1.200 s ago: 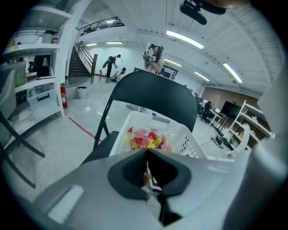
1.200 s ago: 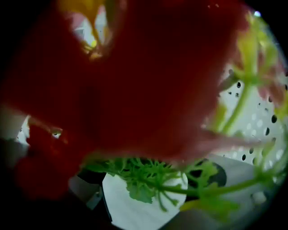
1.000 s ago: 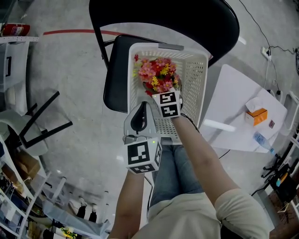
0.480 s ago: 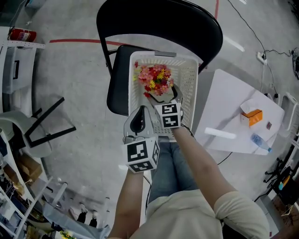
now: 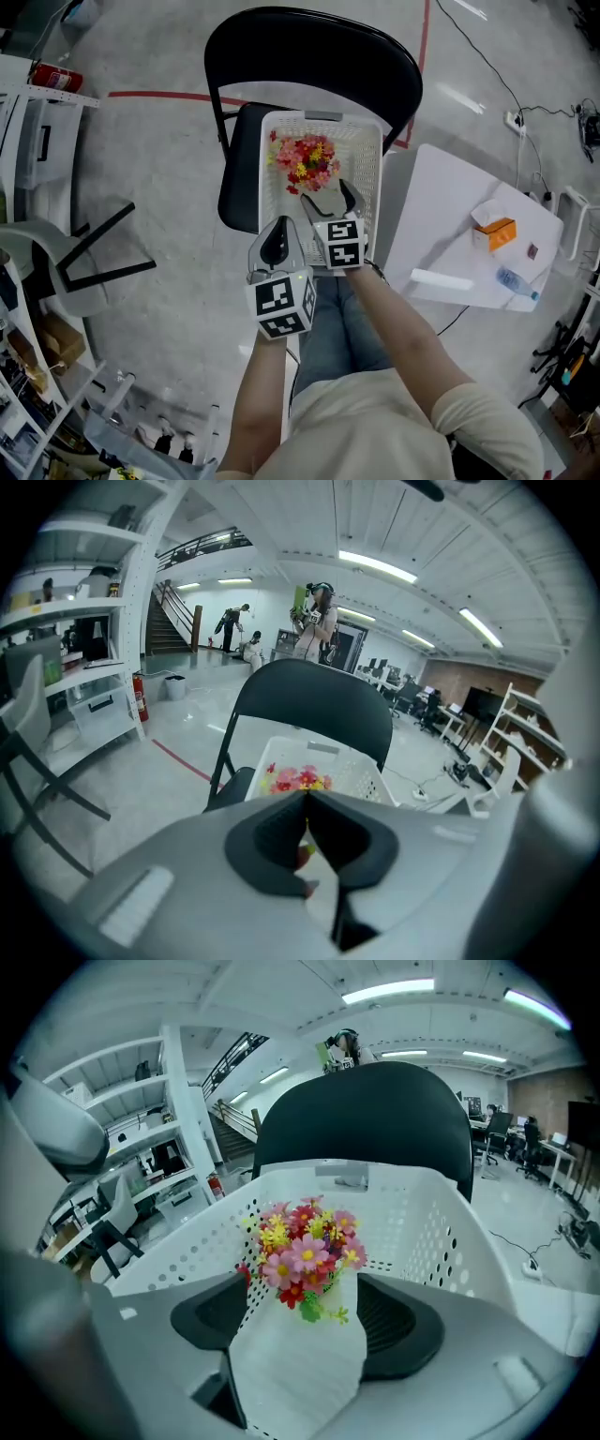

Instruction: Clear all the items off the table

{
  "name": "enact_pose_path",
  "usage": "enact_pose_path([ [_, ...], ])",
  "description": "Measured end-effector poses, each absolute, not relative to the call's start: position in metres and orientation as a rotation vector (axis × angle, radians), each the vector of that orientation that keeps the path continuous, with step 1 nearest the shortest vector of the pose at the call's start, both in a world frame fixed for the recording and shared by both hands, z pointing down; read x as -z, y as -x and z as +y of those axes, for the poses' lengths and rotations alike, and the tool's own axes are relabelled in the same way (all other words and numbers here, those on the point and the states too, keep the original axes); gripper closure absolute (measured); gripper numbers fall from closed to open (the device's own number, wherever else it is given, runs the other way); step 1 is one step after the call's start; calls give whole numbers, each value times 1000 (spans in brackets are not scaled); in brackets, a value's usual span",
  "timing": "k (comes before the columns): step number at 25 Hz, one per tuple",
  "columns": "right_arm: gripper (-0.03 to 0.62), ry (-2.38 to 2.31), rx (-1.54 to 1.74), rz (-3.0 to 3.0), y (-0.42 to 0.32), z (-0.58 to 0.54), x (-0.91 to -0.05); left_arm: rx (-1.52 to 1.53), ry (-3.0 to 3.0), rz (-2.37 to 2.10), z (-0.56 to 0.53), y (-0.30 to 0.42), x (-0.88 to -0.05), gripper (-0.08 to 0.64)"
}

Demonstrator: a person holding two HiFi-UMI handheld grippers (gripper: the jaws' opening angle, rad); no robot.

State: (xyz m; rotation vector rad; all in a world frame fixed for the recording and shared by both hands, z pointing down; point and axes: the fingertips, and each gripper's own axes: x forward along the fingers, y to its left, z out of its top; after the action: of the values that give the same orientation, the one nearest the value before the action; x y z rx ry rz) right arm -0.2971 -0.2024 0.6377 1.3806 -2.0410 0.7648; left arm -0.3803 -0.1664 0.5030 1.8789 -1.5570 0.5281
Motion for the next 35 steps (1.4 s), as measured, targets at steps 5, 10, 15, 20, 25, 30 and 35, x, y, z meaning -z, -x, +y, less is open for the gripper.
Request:
enact_pose_path([
  [5,320,-1360,-732,-2070,293,-192,-605,-529,-1878,-1563,-159,380,-491,549],
  [10,424,-1343,-704,-2078,286,-176,-576,-544,-1881,-1560,-150,379,-482,551],
  [15,490,-1355,-666,-2083,277,-164,-547,-552,-1898,-1549,-143,375,-471,551],
  [20,548,-1372,-638,-2079,269,-156,-524,-552,-1916,-1538,-139,372,-461,551],
  [25,595,-1371,-600,-2086,264,-146,-498,-548,-1933,-1526,-135,369,-451,551],
  [30,595,-1356,-570,-2107,259,-135,-471,-553,-1944,-1511,-128,367,-443,551],
  [35,595,-1333,-553,-2125,256,-126,-452,-544,-1935,-1497,-120,369,-437,551],
])
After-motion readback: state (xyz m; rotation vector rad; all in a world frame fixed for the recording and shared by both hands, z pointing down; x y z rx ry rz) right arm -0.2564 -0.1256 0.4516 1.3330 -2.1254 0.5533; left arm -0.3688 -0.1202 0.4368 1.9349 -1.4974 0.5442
